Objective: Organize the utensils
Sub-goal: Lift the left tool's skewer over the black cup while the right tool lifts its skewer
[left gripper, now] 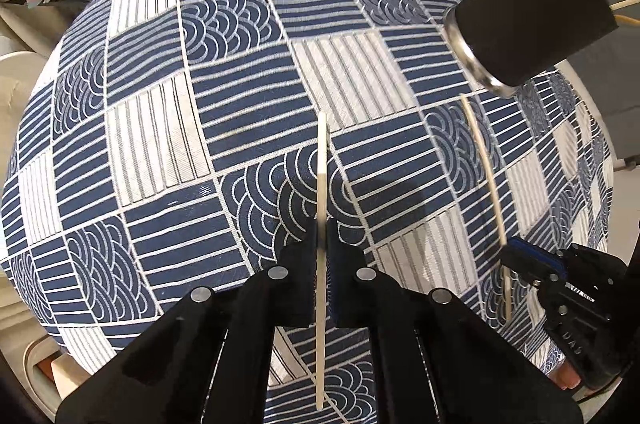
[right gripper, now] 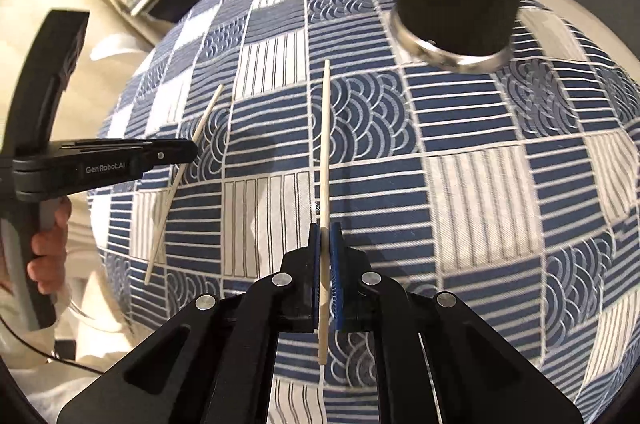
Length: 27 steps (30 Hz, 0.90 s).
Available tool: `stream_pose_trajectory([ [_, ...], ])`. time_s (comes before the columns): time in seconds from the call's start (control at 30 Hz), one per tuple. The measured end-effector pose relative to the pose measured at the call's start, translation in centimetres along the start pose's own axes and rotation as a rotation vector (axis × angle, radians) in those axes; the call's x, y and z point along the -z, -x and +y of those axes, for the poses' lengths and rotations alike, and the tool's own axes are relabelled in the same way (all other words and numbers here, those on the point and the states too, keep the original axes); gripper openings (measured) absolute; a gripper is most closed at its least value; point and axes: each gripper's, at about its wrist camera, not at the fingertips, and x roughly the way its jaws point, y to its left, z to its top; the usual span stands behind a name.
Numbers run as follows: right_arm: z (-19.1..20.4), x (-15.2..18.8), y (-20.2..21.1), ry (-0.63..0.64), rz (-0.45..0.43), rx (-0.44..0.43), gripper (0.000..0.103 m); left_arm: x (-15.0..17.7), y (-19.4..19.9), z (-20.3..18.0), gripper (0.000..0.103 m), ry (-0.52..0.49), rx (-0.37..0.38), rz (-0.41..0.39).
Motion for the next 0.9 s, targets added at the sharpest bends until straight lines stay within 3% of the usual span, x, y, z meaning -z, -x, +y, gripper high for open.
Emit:
stream_pose_trajectory([
  [0.13, -0.6, 0.5, 2.8, -0.029, -0.057, 0.011, 0.005, 0.2, 2.1, -0.5, 0.005, -0.016, -0.002, -0.043],
  [0.5, -3.0, 1.6, 12.2, -0.085, -0.27, 0.045, 0.005, -3.5, 7.5, -3.8, 0.005, -0.069, 0.033, -0.189],
  [0.63, -3.6, 1.2, 14.9, -0.083, -0.33, 0.067, 0.005, -4.7, 9.4, -5.5, 0.005, -0.118, -0.003, -0.251],
  [0.9, -5.0, -0.9, 19.1, -0.088, -0.423, 0.074, 0.005, -7.7, 13.8, -8.3, 0.005, -0.157, 0.063, -0.353],
])
